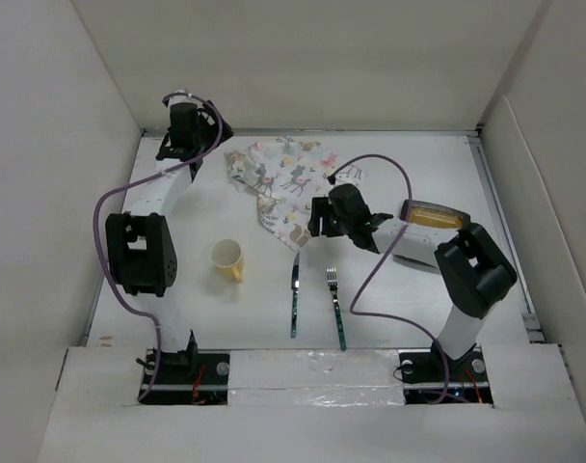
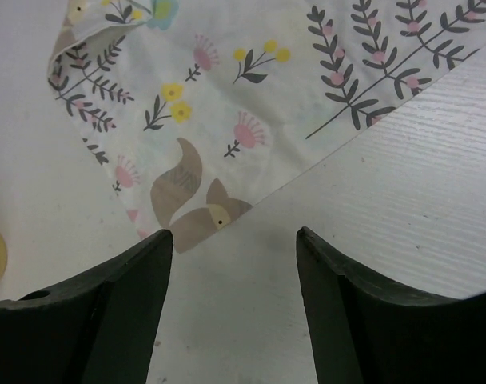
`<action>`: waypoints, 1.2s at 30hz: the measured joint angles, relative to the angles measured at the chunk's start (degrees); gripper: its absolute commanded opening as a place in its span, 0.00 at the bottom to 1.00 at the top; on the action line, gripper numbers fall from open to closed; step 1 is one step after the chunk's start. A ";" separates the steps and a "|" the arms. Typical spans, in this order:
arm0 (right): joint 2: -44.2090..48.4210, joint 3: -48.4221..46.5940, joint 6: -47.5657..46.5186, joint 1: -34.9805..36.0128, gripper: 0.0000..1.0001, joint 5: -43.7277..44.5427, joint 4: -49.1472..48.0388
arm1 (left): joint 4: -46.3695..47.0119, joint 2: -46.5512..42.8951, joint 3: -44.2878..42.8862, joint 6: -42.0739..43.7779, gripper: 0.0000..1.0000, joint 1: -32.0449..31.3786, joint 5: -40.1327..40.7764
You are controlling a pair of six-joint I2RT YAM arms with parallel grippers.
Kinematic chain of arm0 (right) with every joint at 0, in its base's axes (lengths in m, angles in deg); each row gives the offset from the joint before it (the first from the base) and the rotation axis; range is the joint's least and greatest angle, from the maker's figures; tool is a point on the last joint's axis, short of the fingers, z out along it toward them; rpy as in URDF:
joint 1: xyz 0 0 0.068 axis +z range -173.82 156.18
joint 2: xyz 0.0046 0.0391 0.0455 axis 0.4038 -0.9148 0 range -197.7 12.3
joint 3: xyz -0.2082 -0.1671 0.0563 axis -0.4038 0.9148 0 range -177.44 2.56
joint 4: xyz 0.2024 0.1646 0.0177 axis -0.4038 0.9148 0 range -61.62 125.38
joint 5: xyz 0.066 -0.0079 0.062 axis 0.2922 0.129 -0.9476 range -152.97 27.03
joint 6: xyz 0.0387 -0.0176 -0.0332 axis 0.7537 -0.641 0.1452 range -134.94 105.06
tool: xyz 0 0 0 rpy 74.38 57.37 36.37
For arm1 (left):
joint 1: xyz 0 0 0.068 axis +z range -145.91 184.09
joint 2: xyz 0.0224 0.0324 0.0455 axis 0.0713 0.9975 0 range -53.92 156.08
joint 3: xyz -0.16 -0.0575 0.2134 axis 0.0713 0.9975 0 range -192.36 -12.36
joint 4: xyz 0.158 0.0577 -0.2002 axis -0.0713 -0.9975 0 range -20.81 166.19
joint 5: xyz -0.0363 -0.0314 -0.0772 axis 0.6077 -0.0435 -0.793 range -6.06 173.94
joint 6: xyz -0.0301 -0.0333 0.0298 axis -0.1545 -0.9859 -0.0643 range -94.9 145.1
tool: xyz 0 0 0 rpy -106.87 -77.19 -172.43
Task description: Set the dinner table for one person
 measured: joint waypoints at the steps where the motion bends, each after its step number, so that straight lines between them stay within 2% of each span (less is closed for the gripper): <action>1: -1.18 -1.03 -0.04 0.22 0.72 0.61 0.87 | 0.76 0.66 0.26 -0.42 0.81 1.60 -0.28; 4: -3.85 -3.85 -0.37 0.57 0.77 2.95 3.67 | 2.56 4.20 1.09 -1.62 0.84 3.85 -2.60; 7: -5.88 -6.62 -0.63 0.92 0.77 6.16 6.75 | 3.48 9.35 1.03 -2.47 0.84 3.76 -6.03; 14: -10.58 -11.82 -1.27 1.29 0.70 11.26 11.65 | 3.50 17.77 -0.44 -5.22 0.79 2.86 -12.39; 27: -14.84 -15.56 -1.22 1.29 0.64 12.52 13.73 | 11.78 21.64 -5.22 -10.43 0.71 5.40 -11.41; 30: -14.14 -14.67 -1.38 1.31 0.51 12.24 13.27 | 11.34 25.75 -9.57 -11.17 0.69 6.27 -10.97; 31: -13.84 -14.47 -1.49 1.33 0.42 12.13 13.29 | 10.60 27.71 -12.04 -11.37 0.69 6.43 -10.88; 32: -13.44 -14.23 -1.66 1.46 0.41 12.04 13.16 | 9.88 29.64 -14.40 -11.45 0.69 6.60 -10.80; 33: -12.90 -13.84 -1.66 1.66 0.42 12.04 12.92 | 9.05 31.34 -16.57 -11.56 0.68 6.69 -10.71; 34: -12.24 -13.44 -1.70 1.97 0.51 12.04 12.85 | 8.31 32.85 -18.43 -11.67 0.68 6.80 -10.64; 36: -11.13 -13.05 -1.92 2.56 0.59 11.72 12.96 | 7.58 34.95 -20.72 -12.35 0.67 6.97 -10.75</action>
